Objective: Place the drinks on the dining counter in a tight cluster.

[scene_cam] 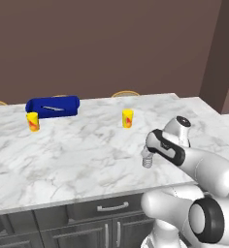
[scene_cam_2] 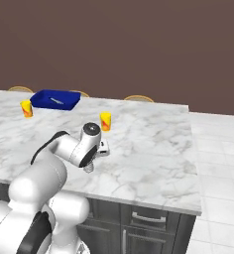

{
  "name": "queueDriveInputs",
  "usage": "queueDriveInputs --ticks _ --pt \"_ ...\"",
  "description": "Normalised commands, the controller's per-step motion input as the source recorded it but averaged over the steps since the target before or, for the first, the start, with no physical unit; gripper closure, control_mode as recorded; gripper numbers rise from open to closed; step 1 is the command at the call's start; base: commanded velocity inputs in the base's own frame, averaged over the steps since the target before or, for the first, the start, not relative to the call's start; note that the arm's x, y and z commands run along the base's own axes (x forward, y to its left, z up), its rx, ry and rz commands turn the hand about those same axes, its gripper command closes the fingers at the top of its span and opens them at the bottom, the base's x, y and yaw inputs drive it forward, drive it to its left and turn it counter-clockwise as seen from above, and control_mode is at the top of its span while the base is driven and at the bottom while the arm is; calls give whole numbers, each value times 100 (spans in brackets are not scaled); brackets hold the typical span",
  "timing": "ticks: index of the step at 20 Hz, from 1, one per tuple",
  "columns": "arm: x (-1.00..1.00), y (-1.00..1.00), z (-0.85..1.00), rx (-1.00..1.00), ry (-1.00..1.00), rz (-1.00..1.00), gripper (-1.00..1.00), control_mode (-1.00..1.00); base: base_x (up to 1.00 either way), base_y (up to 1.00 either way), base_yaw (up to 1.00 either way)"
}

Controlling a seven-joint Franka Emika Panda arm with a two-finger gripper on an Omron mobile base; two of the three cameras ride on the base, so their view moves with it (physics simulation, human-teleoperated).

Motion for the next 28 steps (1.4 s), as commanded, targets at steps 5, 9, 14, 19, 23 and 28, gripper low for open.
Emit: queueDriveInputs --ticks 5,9,14,19,23,28 --pt "0 0 -13 0 -1 0 -100 -100 0 0 0" --pt "0 0 -7 0 0 0 -100 -100 0 0 0" --pt "-4 0 -2 0 0 0 -100 -100 0 0 0" --pt "-20 0 1 1 0 0 -100 -100 0 0 0" --pt "-35 0 5 1 0 0 -100 -100 0 0 0" --pt "-42 0 10 3 1 0 -100 -100 0 0 0"
